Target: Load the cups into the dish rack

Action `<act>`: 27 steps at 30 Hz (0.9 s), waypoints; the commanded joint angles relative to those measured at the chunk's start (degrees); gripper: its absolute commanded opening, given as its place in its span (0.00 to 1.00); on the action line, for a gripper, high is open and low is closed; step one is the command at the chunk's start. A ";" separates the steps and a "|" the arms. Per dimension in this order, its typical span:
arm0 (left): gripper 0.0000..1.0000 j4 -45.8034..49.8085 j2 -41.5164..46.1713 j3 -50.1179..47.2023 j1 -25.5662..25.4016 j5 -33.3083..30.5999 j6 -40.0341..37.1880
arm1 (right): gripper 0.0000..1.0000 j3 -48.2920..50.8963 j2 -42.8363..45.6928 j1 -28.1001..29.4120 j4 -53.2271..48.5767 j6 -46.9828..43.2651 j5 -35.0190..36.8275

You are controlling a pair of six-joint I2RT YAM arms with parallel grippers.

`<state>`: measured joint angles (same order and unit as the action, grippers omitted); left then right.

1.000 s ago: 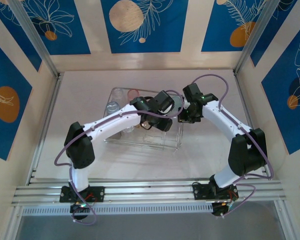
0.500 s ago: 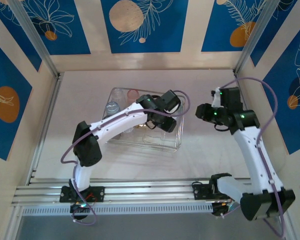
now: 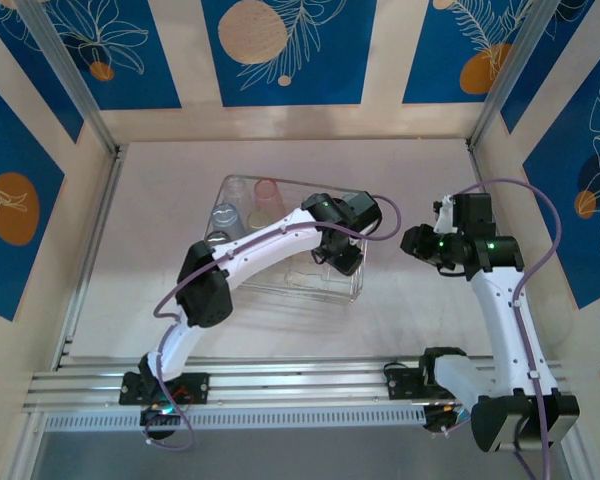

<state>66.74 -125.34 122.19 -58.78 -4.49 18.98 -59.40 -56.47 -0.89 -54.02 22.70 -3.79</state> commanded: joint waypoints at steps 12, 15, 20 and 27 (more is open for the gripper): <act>0.02 2.05 -6.31 7.25 0.14 -2.98 -0.96 | 0.38 2.44 0.60 -0.61 -0.06 -2.16 -2.62; 0.11 1.38 -6.63 7.23 0.42 -3.07 -1.10 | 0.38 2.70 0.57 -0.61 -0.03 -2.43 -2.89; 0.28 1.02 -7.55 7.23 0.95 -3.24 -1.27 | 0.39 2.40 0.31 -0.53 -0.21 -2.92 -4.33; 0.56 -0.75 -7.73 6.17 1.03 -3.95 -1.76 | 0.39 1.70 0.15 0.07 -0.97 -3.01 -5.06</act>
<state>66.74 -132.20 127.46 -58.15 -7.18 18.06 -57.30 -56.47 -1.13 -53.67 20.64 -6.74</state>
